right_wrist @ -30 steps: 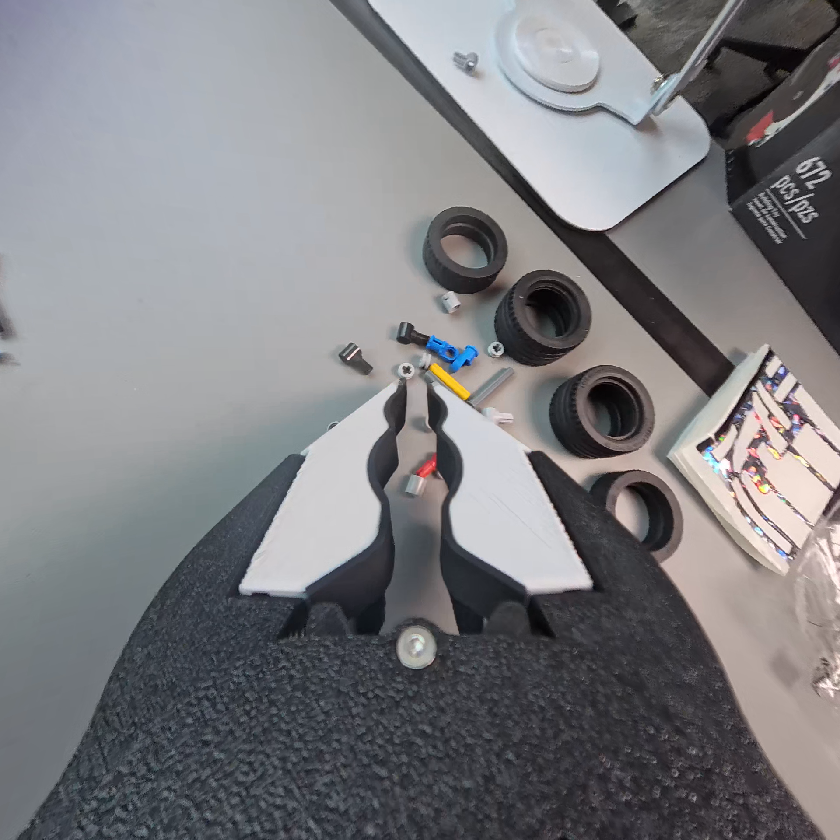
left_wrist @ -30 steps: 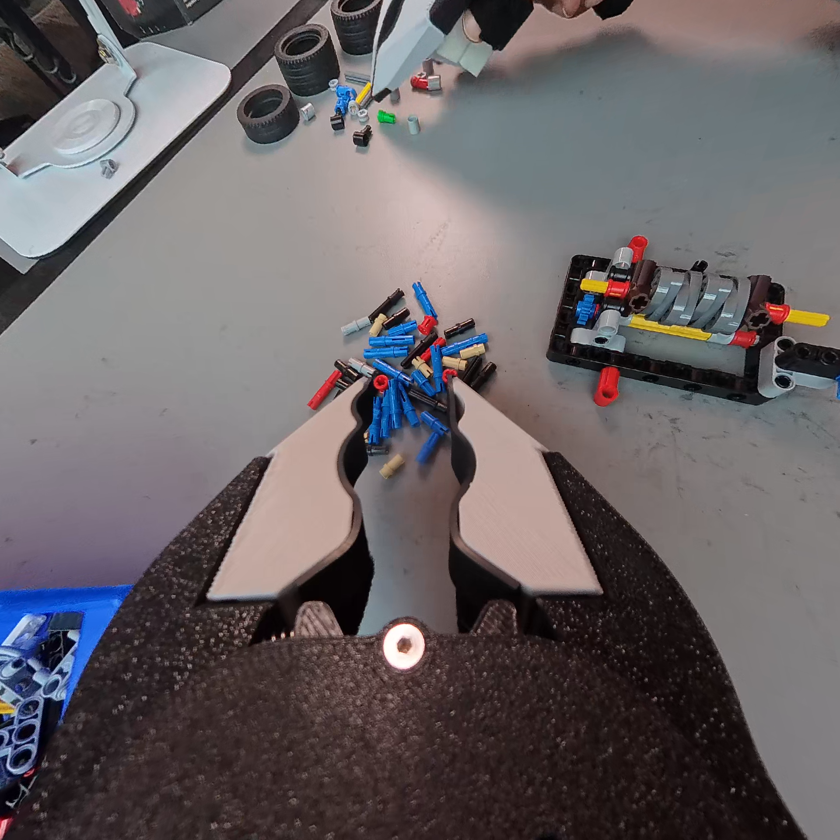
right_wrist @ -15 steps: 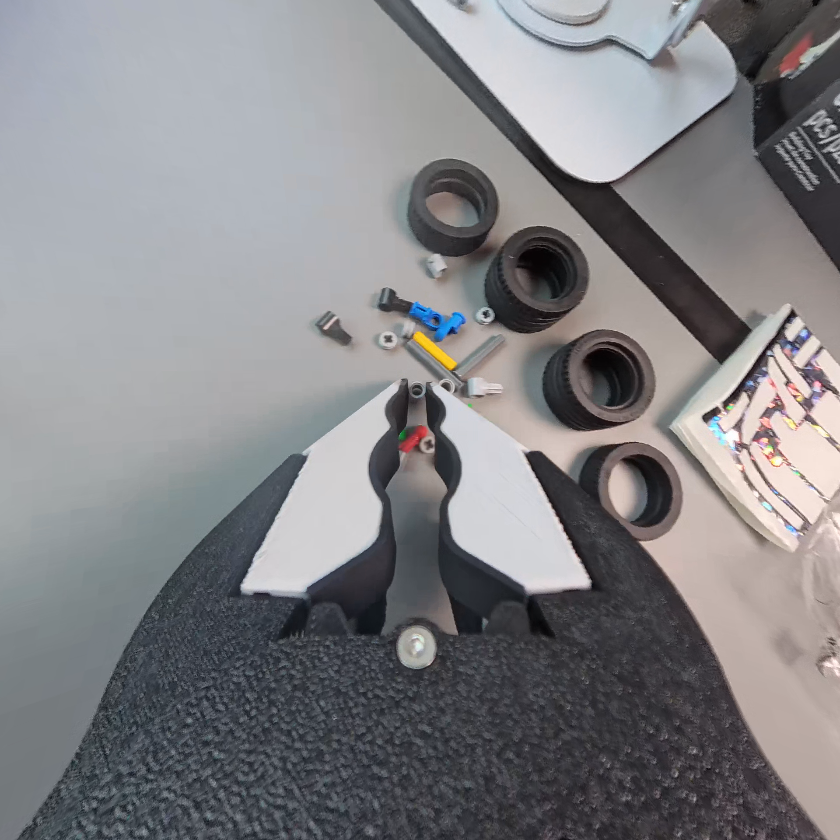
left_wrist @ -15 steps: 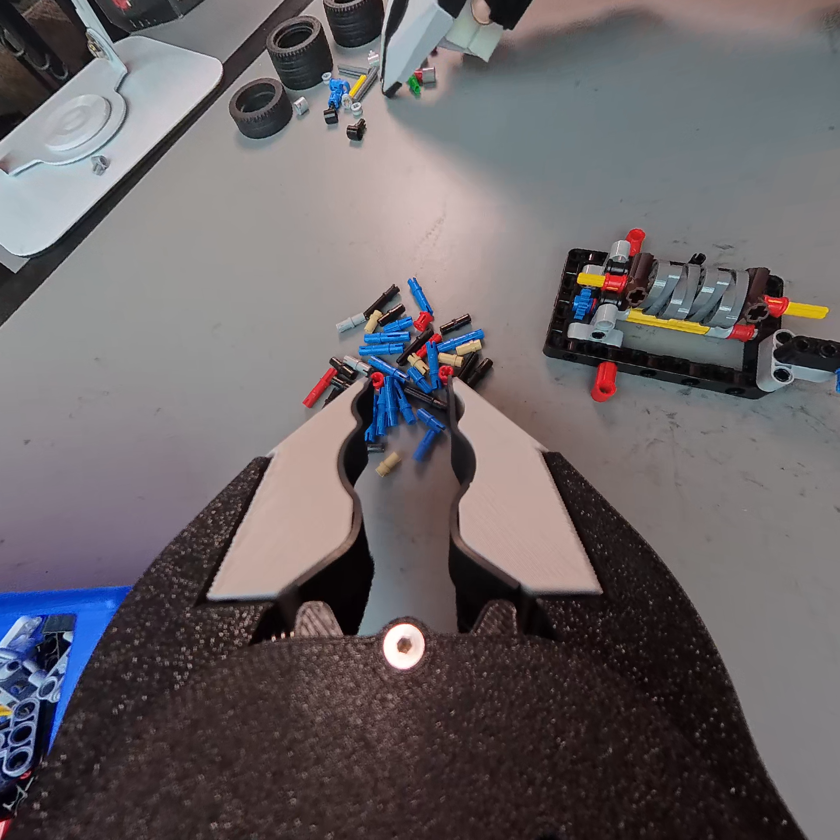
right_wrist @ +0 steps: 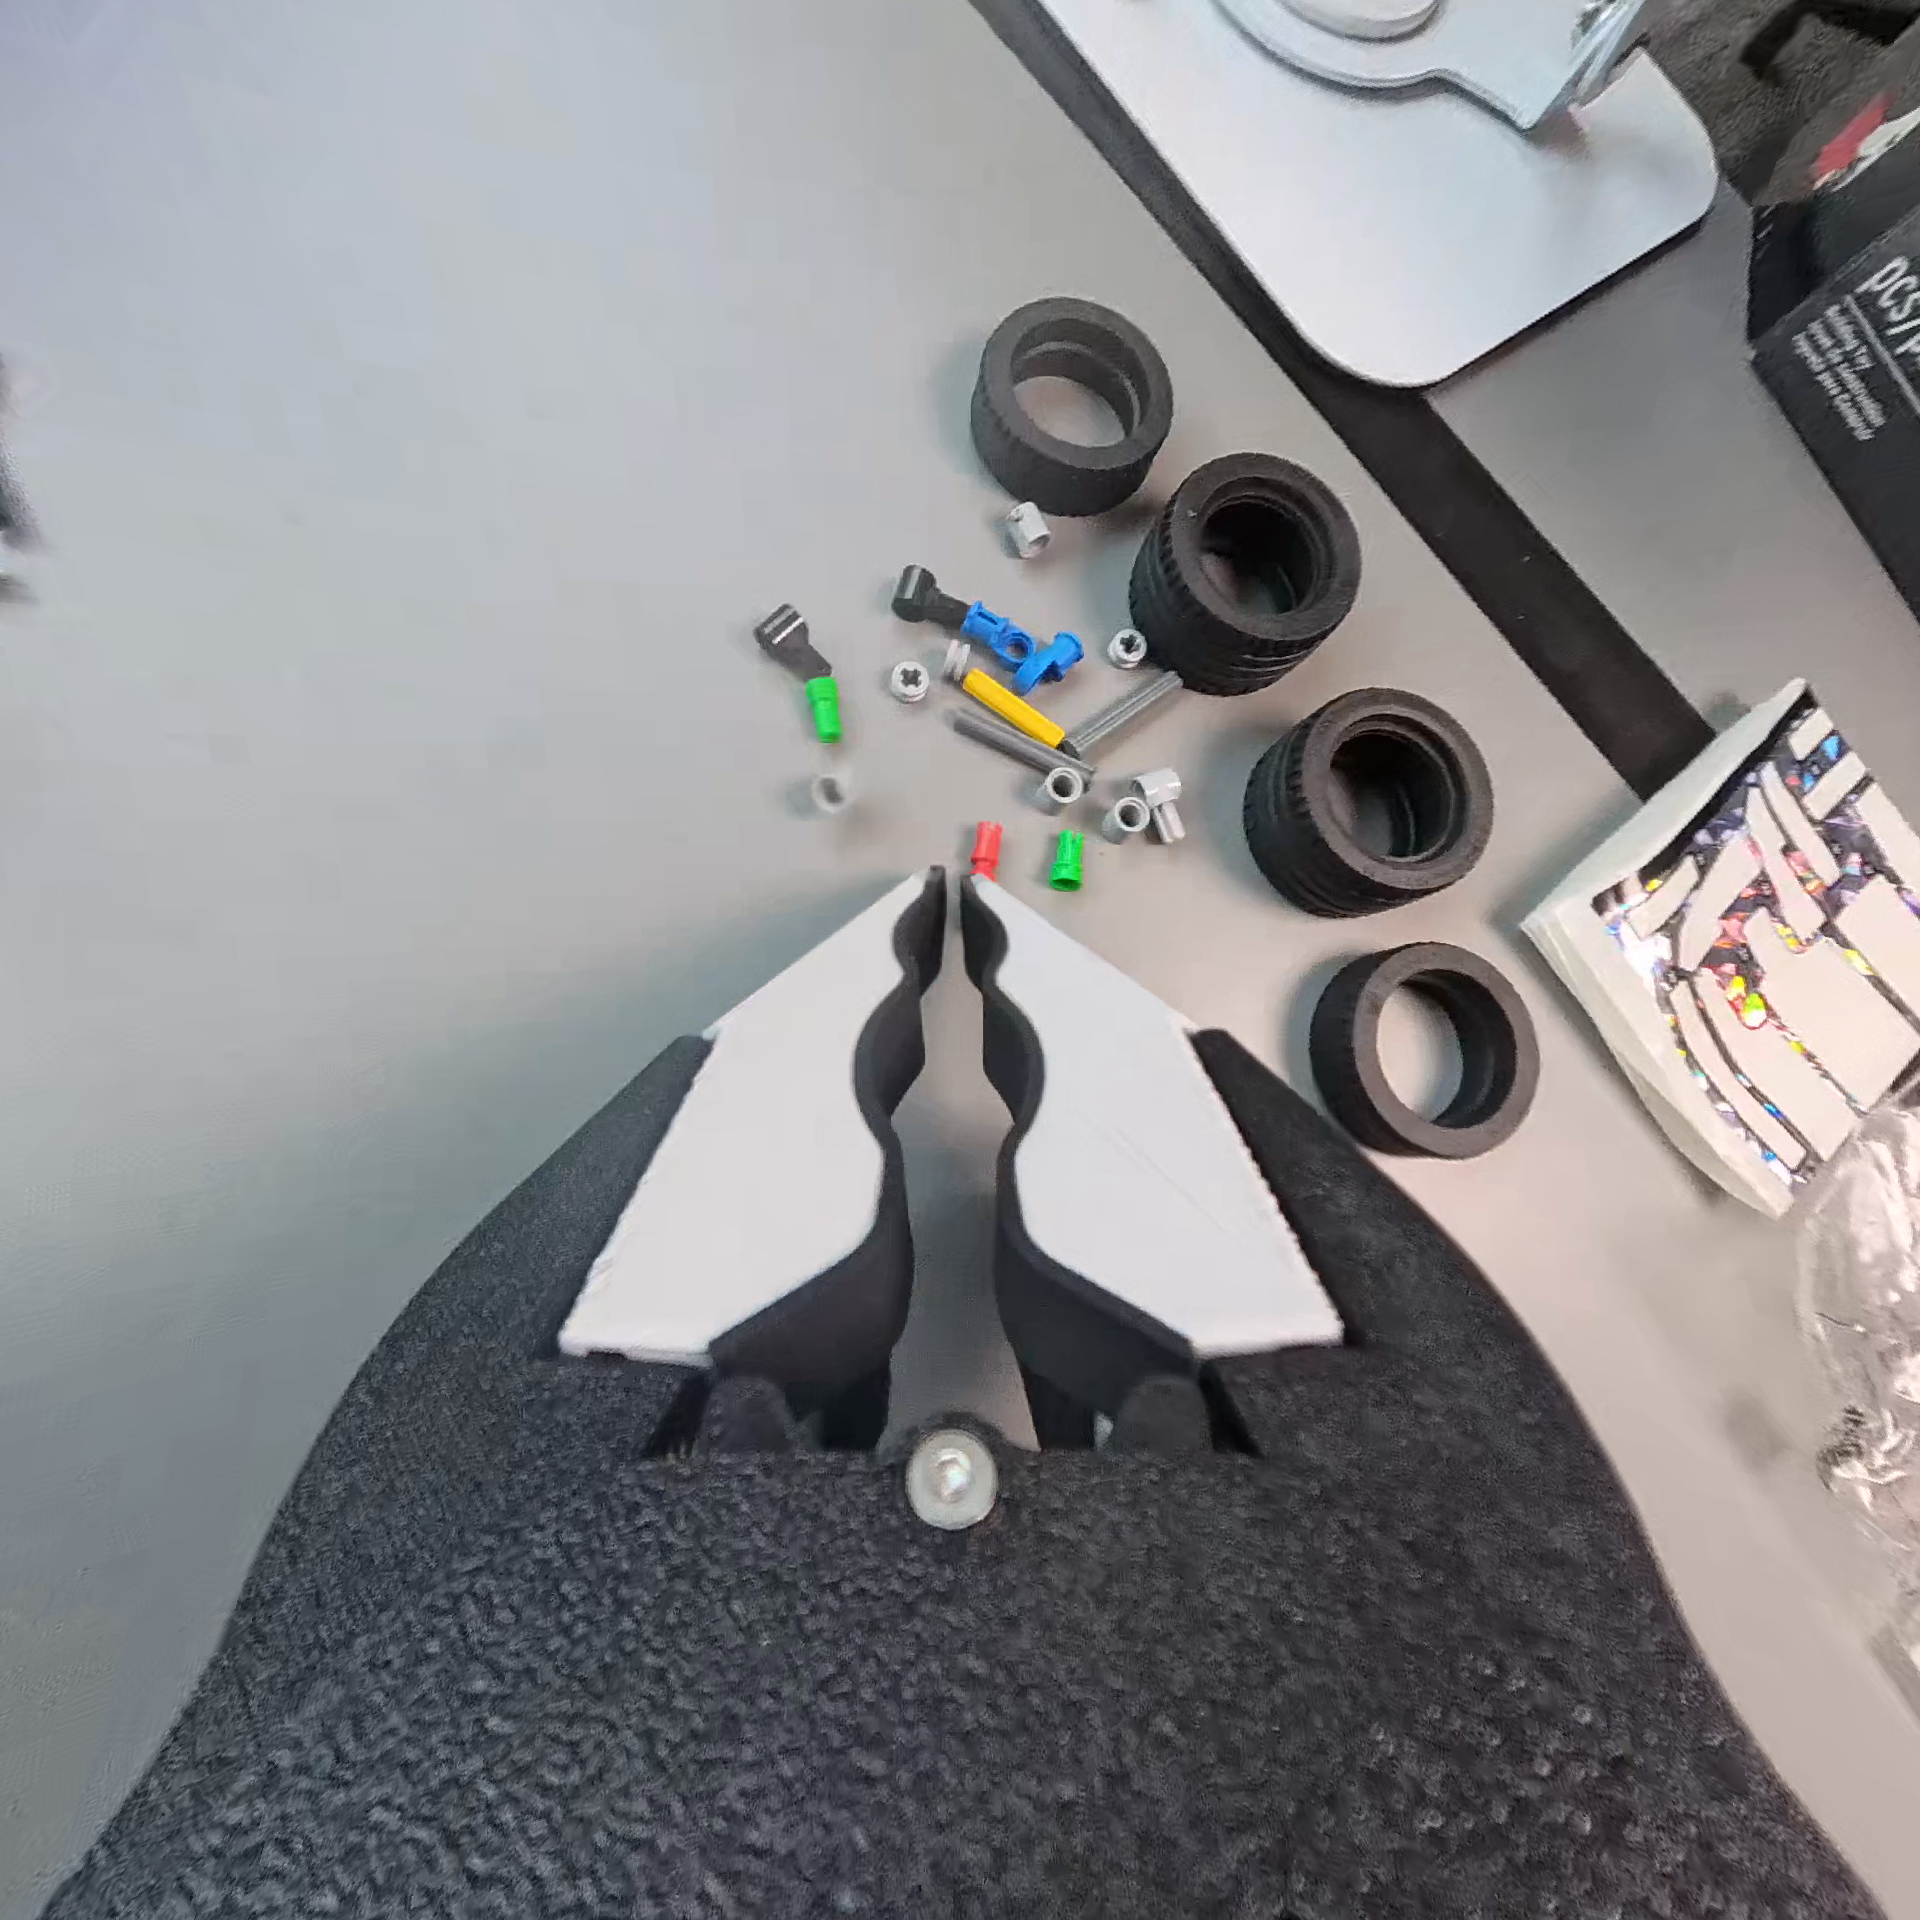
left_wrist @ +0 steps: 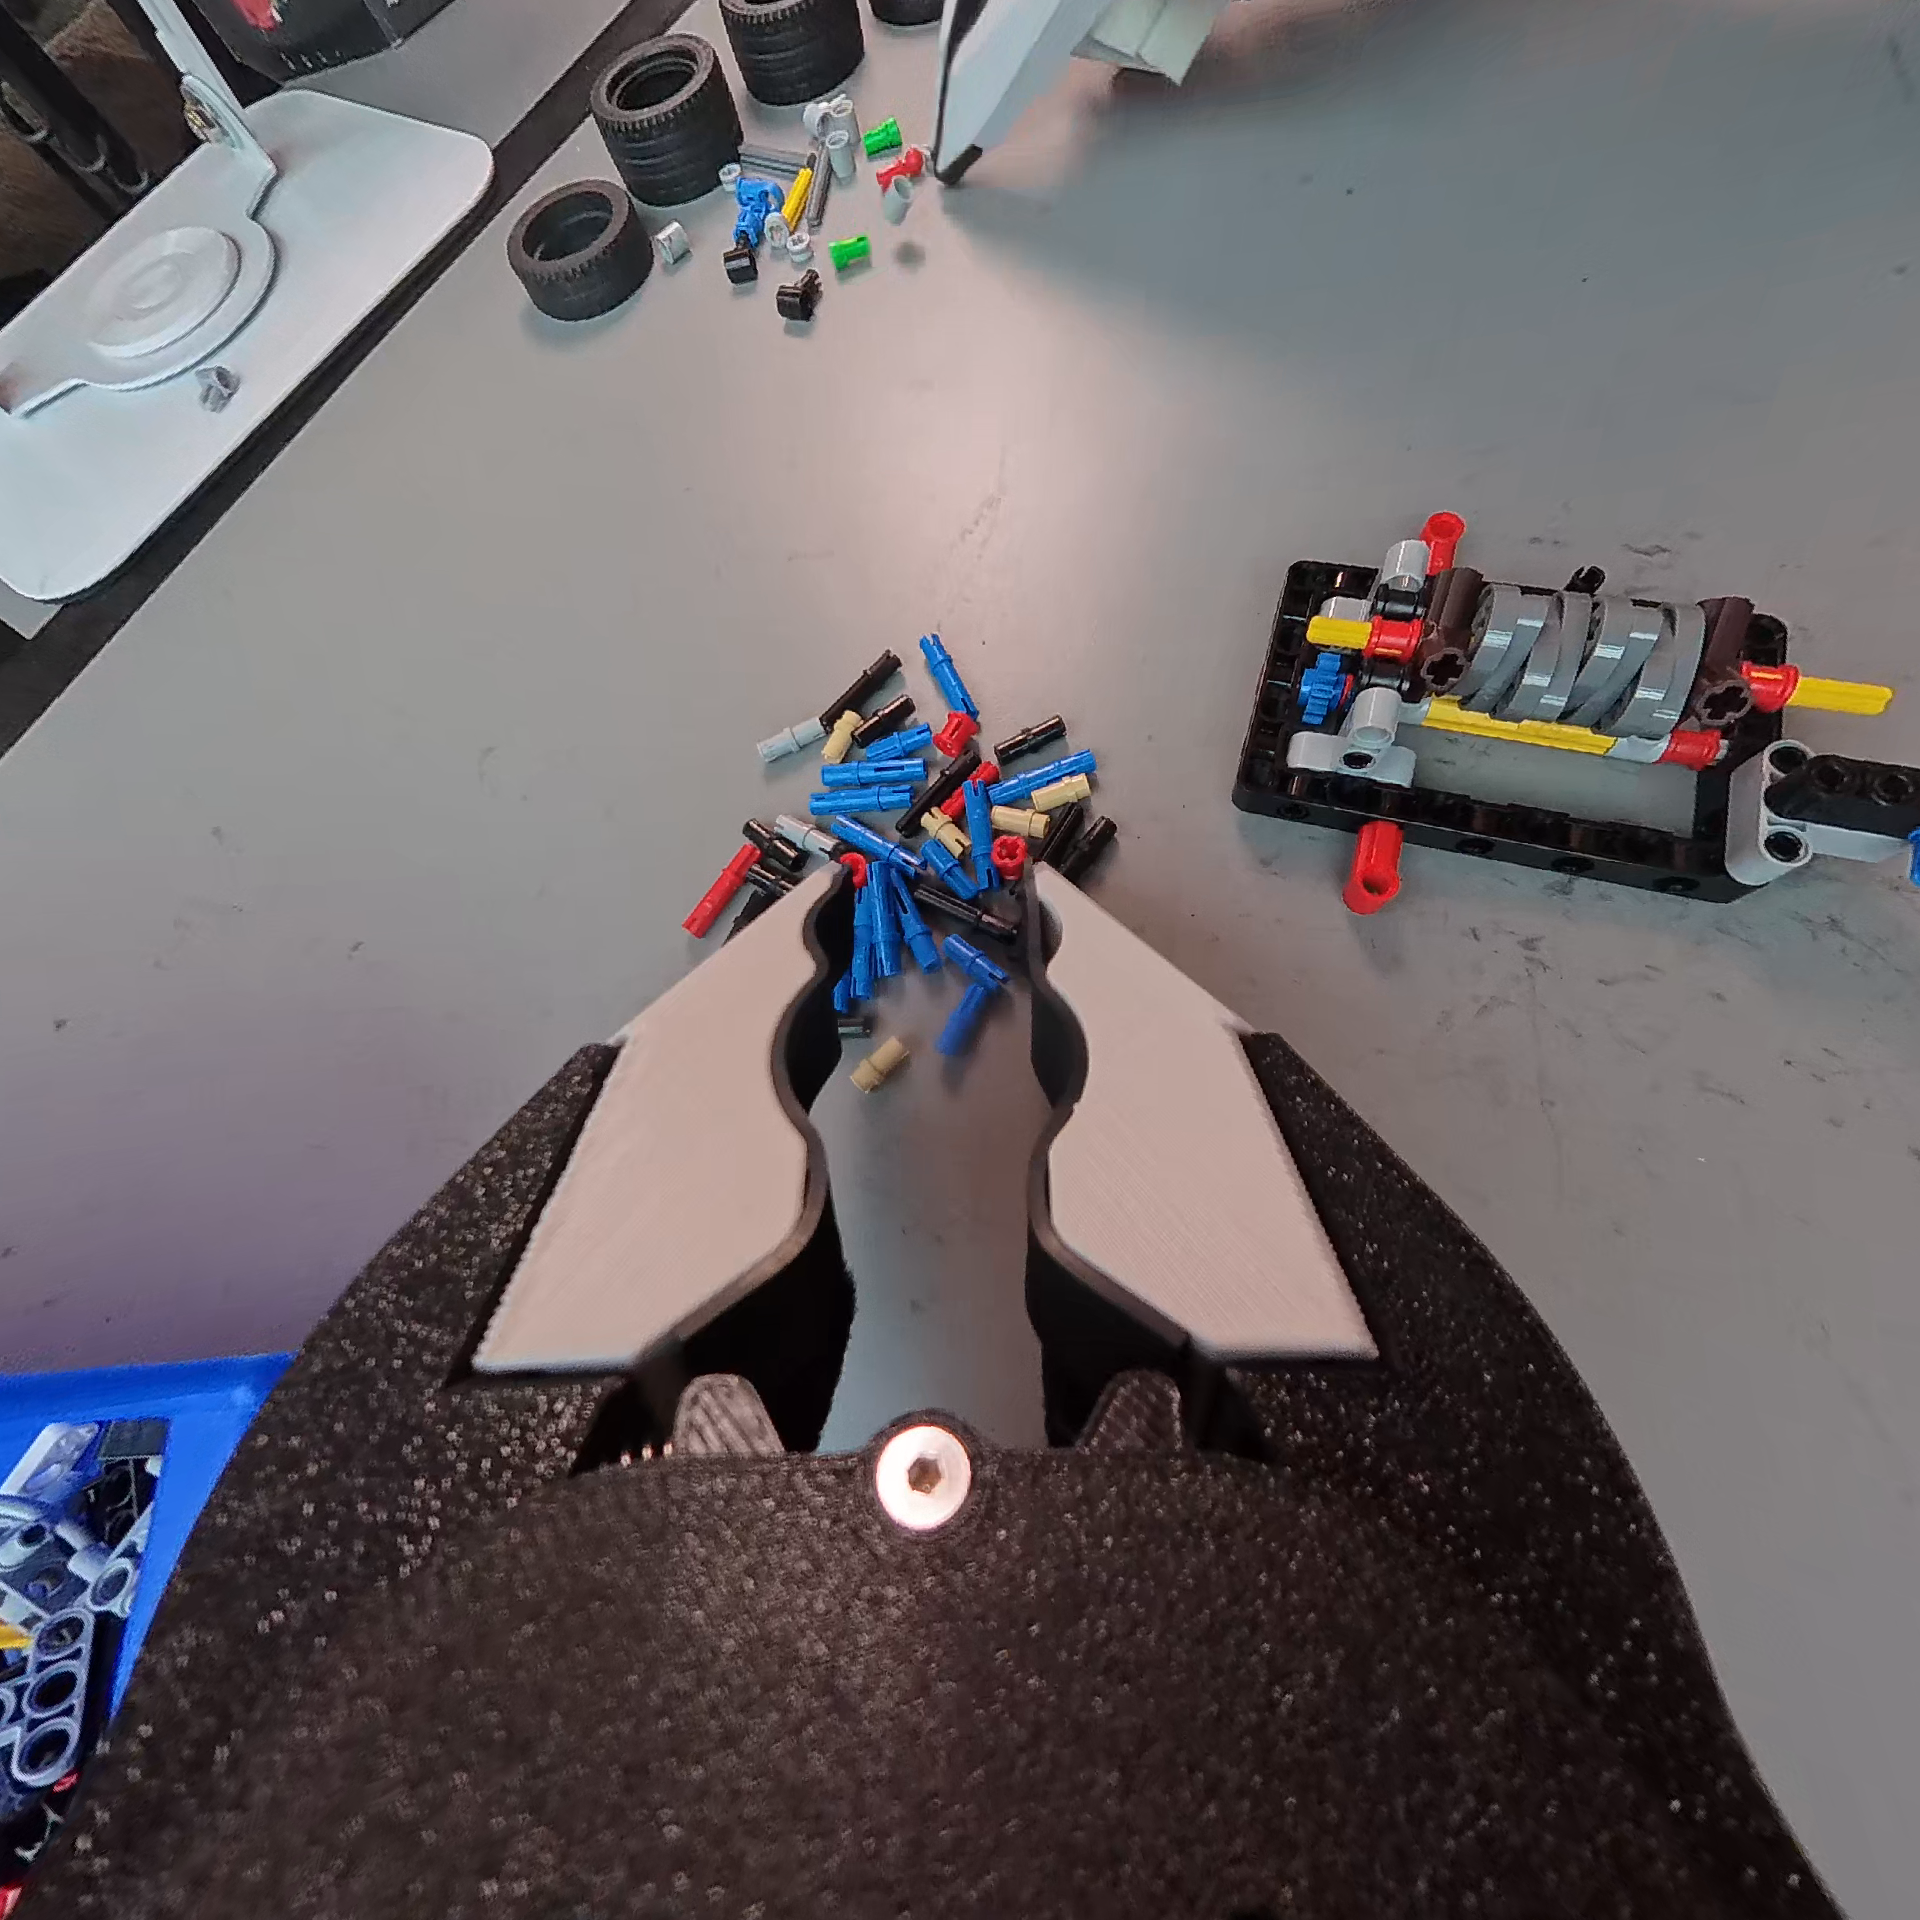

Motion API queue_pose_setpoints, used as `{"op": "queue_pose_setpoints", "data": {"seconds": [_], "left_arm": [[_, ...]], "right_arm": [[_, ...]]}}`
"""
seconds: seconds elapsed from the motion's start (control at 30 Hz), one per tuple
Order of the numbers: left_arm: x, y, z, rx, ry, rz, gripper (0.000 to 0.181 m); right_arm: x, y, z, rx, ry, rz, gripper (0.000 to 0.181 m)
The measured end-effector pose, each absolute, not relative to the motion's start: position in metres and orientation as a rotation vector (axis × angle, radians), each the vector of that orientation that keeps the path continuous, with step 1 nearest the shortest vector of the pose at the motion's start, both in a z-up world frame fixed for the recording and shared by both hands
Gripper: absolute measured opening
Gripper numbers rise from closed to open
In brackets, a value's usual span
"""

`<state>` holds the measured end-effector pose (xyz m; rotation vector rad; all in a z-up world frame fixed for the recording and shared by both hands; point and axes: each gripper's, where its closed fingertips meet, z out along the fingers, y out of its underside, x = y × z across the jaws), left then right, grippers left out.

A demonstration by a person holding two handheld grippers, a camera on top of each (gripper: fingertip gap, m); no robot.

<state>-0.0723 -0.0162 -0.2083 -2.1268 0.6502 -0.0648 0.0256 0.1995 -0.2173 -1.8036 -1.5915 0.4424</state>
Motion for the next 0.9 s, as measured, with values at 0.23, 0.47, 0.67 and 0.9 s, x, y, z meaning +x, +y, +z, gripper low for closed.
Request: {"op": "queue_pose_setpoints", "data": {"seconds": [0.23, 0.47, 0.67, 0.9], "left_arm": [[-0.072, -0.017, -0.208, -2.120, 0.656, -0.062, 0.032], [-0.070, -0.018, -0.204, -2.102, 0.666, -0.074, 0.032], [-0.063, -0.020, -0.200, -2.081, 0.685, -0.119, 0.032], [-0.048, -0.024, -0.203, -2.065, 0.761, -0.126, 0.031]], "right_arm": [[0.023, 0.212, -0.170, -1.642, -1.418, 0.472, 0.019], [0.029, 0.108, -0.146, -1.475, -1.694, 0.788, 0.000], [0.052, 0.004, -0.178, -1.407, -1.990, 0.872, 0.022], [0.028, 0.041, -0.189, -1.428, -1.788, 0.605, 0.017]]}}
